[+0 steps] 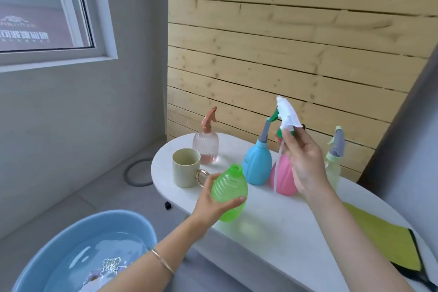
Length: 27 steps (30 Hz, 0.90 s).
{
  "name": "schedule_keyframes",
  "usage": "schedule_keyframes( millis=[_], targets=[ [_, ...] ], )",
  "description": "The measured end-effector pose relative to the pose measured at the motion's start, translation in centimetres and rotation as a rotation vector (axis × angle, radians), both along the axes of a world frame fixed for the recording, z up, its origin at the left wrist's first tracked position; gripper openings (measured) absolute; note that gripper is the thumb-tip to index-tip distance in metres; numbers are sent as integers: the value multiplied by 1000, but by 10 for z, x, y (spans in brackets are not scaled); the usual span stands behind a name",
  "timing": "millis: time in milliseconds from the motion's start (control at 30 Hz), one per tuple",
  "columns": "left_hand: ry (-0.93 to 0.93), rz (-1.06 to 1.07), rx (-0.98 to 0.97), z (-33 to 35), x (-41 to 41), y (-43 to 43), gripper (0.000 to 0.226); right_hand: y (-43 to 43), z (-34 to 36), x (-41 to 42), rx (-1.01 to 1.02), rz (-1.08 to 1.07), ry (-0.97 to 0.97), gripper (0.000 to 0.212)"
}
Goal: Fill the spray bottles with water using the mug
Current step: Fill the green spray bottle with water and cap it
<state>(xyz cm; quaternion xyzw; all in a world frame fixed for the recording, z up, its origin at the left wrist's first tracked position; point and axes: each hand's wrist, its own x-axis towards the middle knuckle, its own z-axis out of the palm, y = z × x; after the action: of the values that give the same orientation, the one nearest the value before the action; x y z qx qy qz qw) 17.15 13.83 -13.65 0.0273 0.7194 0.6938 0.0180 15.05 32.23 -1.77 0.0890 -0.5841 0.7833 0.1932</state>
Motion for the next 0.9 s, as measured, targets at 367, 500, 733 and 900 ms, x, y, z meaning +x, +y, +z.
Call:
schedule_keyframes(
  millis=[367, 500, 733, 900],
  targets=[
    [-27, -30, 30, -20, -5, 28, 66, -13, 26, -2, -367, 128, 101, 11],
    [-32, -19, 48, -21, -6, 29, 62, -23, 16, -7, -347, 110, 91, 15],
    [-9, -46, 54, -19, -4, 29, 63, -32, -16, -10, -141, 111, 46, 49],
    [6, -63, 38, -21, -7, 24, 65, -27, -41, -5, 49, 222, -94, 45]
  ],
)
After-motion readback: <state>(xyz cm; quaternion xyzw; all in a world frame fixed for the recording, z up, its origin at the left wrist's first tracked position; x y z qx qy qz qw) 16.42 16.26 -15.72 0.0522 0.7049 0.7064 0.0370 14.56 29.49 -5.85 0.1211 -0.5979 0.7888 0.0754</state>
